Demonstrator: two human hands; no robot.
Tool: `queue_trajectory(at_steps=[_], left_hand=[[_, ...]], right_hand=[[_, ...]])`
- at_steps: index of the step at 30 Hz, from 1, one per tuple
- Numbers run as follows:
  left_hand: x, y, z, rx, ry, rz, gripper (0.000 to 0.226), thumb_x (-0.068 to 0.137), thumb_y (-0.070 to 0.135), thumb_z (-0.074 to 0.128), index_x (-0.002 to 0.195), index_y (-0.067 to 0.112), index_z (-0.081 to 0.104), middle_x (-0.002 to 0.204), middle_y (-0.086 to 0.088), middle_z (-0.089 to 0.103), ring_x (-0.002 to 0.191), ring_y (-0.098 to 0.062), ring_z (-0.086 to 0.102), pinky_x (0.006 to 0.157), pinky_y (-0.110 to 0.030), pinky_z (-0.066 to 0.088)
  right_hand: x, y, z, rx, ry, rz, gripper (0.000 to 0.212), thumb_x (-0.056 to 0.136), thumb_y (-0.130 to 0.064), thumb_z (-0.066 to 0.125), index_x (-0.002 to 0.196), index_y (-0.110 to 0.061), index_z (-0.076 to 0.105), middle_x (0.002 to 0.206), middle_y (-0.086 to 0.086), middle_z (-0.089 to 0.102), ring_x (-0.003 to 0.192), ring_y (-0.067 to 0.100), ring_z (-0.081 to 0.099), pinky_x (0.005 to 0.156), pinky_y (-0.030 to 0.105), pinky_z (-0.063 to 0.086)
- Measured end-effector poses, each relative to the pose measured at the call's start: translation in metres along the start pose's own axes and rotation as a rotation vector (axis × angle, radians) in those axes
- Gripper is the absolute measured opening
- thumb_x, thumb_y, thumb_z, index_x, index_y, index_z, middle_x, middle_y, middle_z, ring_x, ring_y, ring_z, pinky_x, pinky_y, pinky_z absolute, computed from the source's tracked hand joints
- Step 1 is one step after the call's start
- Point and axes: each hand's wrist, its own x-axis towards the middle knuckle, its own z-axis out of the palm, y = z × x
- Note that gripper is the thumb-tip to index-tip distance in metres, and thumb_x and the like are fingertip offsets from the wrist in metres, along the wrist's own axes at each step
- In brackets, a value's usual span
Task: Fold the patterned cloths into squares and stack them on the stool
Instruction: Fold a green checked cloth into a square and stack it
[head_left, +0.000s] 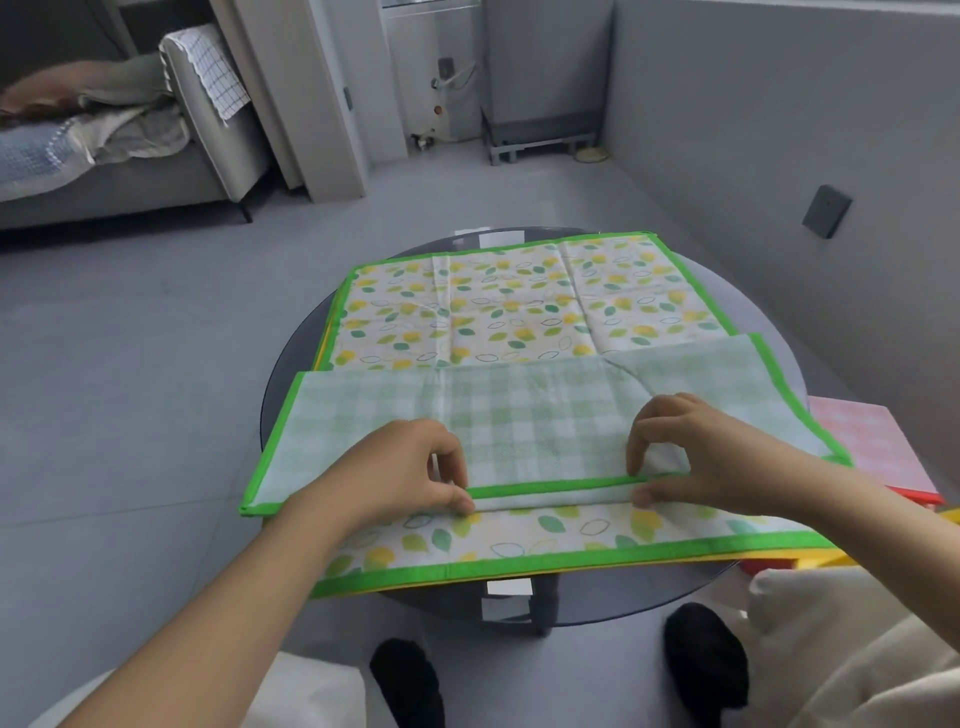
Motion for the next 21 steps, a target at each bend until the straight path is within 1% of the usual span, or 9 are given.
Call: queue_trajectory(at_steps=[2,5,6,8,10,11,13,15,21], left_hand=[[0.002,0.001,0.001,0.025,0.003,0.000,0.022,0.065,0.046,0.081,0.069,0.030,0.066,0.086,0.014,0.056,0.078,-0.004,0.053,0.072,-0.023,0.047],[0.012,0.006,0.004,0.051,0.083,0.060,0.020,0.075,0.054,0.070,0.081,0.036,0.065,0.100,0.017,0.049,0.101,-0.005,0.044,0.095,-0.023,0.033],[0.018,0.009,0.006,0.047,0.129,0.082,0.020,0.081,0.052,0.064,0.091,0.036,0.064,0.109,0.015,0.048,0.111,-0.006,0.041,0.101,-0.024,0.026],[0.034,0.016,0.013,0.060,0.191,0.072,0.033,0.091,0.047,0.052,0.119,0.030,0.058,0.134,0.009,0.041,0.130,-0.009,0.031,0.108,-0.026,0.015],[0.051,0.022,0.023,0.080,0.194,0.018,0.049,0.098,0.043,0.041,0.142,0.023,0.038,0.156,0.003,0.020,0.143,-0.014,0.012,0.115,-0.030,0.005],[0.059,0.024,0.028,0.087,0.189,-0.003,0.053,0.100,0.042,0.035,0.148,0.022,0.027,0.160,0.002,0.008,0.146,-0.014,0.003,0.117,-0.032,-0.002],[0.073,0.025,0.034,0.100,0.183,-0.025,0.058,0.101,0.042,0.027,0.152,0.021,0.010,0.160,0.001,-0.008,0.146,-0.013,-0.011,0.118,-0.034,-0.011],[0.084,0.024,0.038,0.119,0.170,-0.036,0.061,0.100,0.045,0.023,0.152,0.024,0.002,0.160,0.001,-0.012,0.145,-0.013,-0.015,0.117,-0.039,-0.015],[0.094,0.022,0.045,0.287,0.103,-0.041,0.062,0.096,0.058,0.015,0.150,0.038,-0.006,0.159,0.004,-0.013,0.145,-0.020,-0.017,0.113,-0.050,-0.019]], right_hand=[[0.002,0.000,0.000,-0.018,0.022,-0.001,0.024,0.069,-0.043,0.077,0.078,-0.045,0.055,0.106,-0.014,0.051,0.105,0.008,0.044,0.094,0.025,0.036],[0.003,0.000,0.001,0.003,0.010,0.006,0.023,0.070,-0.040,0.077,0.080,-0.044,0.057,0.106,-0.016,0.050,0.105,0.007,0.045,0.094,0.025,0.038],[0.003,0.000,0.001,0.007,0.007,0.009,0.023,0.070,-0.040,0.077,0.080,-0.044,0.057,0.106,-0.016,0.049,0.105,0.007,0.044,0.093,0.025,0.039],[0.004,-0.001,0.001,0.006,0.006,0.020,0.023,0.069,-0.041,0.077,0.079,-0.043,0.057,0.106,-0.016,0.048,0.105,0.007,0.044,0.092,0.026,0.039],[0.006,-0.002,0.000,-0.012,-0.003,0.032,0.023,0.068,-0.042,0.077,0.079,-0.042,0.057,0.106,-0.015,0.048,0.105,0.007,0.043,0.092,0.027,0.039],[0.007,-0.002,0.000,-0.025,-0.010,0.036,0.023,0.068,-0.042,0.078,0.079,-0.042,0.057,0.106,-0.015,0.048,0.105,0.007,0.042,0.092,0.027,0.039],[0.011,-0.002,-0.001,-0.044,-0.027,0.044,0.022,0.067,-0.042,0.078,0.079,-0.040,0.060,0.106,-0.015,0.047,0.105,0.007,0.042,0.091,0.026,0.039],[0.016,-0.003,-0.002,-0.062,-0.051,0.056,0.022,0.066,-0.042,0.079,0.079,-0.039,0.061,0.106,-0.014,0.047,0.104,0.007,0.040,0.089,0.024,0.037],[0.025,-0.009,-0.006,-0.131,-0.121,0.092,0.022,0.065,-0.041,0.080,0.078,-0.037,0.062,0.107,-0.012,0.046,0.104,0.007,0.038,0.083,0.020,0.036]])
